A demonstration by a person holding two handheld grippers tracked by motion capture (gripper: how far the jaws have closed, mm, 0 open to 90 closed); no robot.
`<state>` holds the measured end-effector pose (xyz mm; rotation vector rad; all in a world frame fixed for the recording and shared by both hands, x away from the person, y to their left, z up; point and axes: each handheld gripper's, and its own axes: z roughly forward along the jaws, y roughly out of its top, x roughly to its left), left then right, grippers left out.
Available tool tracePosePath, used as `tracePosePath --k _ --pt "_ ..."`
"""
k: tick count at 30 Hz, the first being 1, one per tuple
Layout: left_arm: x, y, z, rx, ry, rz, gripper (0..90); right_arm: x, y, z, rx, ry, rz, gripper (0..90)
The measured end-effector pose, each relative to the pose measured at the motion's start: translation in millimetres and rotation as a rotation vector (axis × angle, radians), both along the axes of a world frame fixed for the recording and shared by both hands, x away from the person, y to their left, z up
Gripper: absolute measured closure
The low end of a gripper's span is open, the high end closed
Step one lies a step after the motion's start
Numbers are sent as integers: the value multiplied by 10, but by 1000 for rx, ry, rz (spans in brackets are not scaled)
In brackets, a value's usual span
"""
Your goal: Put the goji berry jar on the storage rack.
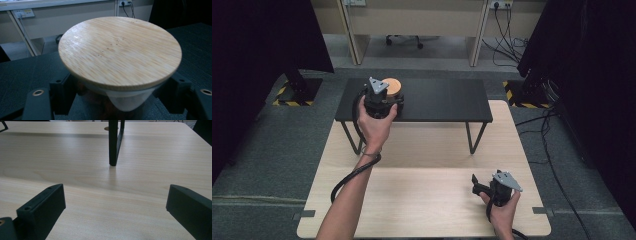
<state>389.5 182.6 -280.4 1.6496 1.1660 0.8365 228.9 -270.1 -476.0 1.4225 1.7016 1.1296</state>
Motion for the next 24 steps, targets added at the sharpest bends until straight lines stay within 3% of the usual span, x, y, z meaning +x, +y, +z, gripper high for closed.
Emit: tracePosePath --k 4,24 --pt "42 44 -13 -35 12 0 256 1 5 3 -5 1 1 24" --pt "61 94 -67 -42 -8 -18 255 -7 15 -2 -12 -5 1 24"
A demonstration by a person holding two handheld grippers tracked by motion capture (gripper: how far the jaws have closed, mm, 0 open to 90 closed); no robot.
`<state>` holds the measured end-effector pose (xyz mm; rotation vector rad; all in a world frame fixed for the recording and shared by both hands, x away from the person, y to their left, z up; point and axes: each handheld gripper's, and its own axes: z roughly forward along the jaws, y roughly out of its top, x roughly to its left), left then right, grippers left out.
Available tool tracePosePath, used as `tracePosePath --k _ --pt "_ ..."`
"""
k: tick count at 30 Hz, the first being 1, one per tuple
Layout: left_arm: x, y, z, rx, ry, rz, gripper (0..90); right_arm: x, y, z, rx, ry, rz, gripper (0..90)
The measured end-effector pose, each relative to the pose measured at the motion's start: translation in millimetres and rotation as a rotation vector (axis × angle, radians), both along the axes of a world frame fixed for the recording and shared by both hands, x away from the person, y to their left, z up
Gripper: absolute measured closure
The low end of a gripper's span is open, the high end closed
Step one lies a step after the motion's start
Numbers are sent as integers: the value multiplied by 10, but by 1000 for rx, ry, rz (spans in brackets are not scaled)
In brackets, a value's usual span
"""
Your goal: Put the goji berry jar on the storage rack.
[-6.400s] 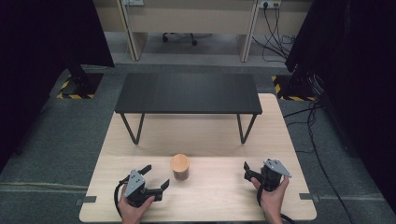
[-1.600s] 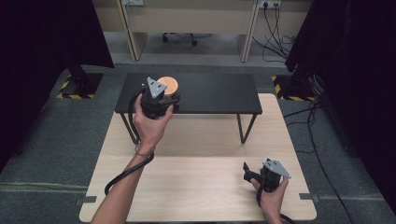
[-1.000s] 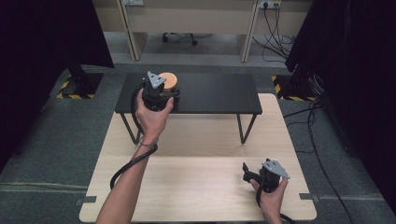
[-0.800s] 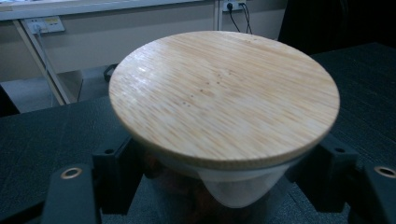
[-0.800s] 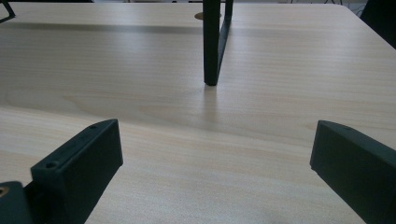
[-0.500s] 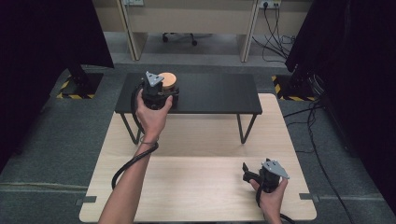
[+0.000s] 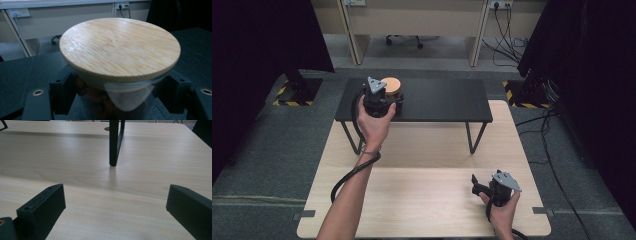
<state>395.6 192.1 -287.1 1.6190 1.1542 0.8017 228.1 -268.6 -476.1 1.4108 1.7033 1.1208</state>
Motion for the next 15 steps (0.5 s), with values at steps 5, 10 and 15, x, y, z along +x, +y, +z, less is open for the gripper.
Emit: tracePosePath --k 5,10,15 --pt "-53 -17 -34 6 -25 11 203 2 -4 2 2 2 1 24" --pt "-206 -61 -10 51 -77 12 99 -4 -8 -4 8 -1 -3 24" --pt "-300 -17 52 52 -84 8 85 4 -8 1 7 3 -1 24"
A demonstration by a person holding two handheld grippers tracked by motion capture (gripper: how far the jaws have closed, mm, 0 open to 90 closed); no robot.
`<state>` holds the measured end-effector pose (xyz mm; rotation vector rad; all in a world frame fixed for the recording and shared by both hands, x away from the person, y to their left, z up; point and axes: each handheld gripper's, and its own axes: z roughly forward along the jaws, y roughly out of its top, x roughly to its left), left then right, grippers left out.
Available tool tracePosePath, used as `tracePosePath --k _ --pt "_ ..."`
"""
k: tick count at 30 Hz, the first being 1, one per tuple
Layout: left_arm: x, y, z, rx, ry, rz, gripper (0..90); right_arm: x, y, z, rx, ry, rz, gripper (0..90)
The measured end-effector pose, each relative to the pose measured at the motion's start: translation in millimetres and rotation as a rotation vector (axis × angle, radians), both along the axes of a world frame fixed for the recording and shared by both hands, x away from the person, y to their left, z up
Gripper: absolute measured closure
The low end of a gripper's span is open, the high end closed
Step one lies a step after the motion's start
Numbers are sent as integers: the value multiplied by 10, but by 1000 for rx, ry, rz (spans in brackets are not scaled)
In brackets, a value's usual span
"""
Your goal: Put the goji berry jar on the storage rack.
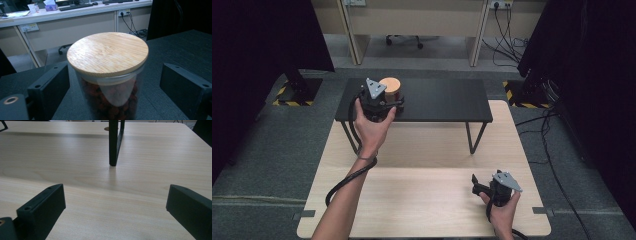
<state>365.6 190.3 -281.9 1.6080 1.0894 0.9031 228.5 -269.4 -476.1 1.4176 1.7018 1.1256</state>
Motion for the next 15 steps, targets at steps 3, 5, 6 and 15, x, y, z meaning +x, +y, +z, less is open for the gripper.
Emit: tracePosePath --k 3,5,6,15 --pt "-37 17 11 -1 -5 -2 85 -2 -3 -2 3 -1 -1 24" --pt "-69 20 19 4 -9 -7 85 -2 -2 -2 3 -1 -2 24" --pt "-87 15 22 9 -11 -7 85 -2 -1 -2 2 -1 -1 24" --pt "-250 1 16 25 -29 -32 86 -4 7 -1 -4 -2 -1 24"
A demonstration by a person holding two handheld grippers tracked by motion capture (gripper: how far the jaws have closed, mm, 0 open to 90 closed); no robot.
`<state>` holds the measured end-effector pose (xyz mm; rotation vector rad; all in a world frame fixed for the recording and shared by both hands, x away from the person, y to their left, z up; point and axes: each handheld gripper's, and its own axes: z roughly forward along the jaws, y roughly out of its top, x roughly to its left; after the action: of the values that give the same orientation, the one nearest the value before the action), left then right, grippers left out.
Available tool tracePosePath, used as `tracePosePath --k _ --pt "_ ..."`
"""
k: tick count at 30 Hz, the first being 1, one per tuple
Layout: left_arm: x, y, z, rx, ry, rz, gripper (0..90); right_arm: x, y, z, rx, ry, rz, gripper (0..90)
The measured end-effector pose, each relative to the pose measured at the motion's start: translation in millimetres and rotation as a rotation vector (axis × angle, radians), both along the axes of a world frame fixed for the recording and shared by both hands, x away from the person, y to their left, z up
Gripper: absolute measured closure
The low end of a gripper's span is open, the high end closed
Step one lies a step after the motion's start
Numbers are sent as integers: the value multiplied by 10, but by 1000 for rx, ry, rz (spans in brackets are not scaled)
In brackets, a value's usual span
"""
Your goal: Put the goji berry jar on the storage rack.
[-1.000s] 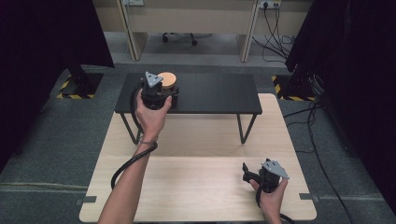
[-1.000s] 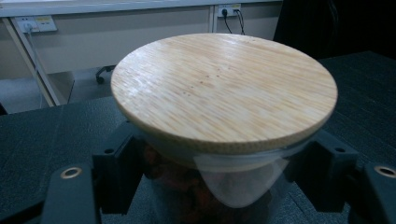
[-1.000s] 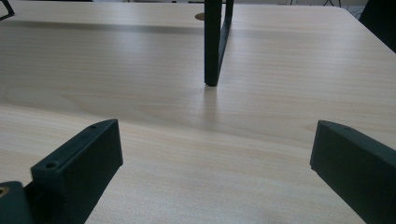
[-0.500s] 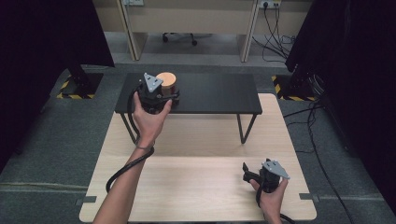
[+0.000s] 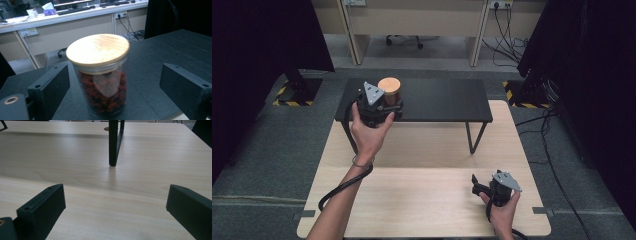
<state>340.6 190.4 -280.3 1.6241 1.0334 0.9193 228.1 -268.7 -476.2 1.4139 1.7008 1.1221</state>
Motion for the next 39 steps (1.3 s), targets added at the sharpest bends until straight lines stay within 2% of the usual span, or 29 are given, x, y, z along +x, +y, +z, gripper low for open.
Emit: tracePosePath --k 10,16,20,24,32,39 --pt "-95 16 -153 19 7 -8 86 1 7 3 -4 1 1 24" --pt "-167 43 -163 10 -8 -15 86 3 8 5 -7 2 3 23" --pt "-216 91 -191 -3 -4 -24 86 3 7 4 -6 2 3 22" --pt "-296 79 -268 36 -13 -19 86 3 12 5 -9 2 3 22" --pt "-431 137 -477 34 -19 -33 87 -1 20 4 -13 0 2 22" --pt "-542 146 -626 75 -32 -32 87 0 22 6 -16 1 3 20"
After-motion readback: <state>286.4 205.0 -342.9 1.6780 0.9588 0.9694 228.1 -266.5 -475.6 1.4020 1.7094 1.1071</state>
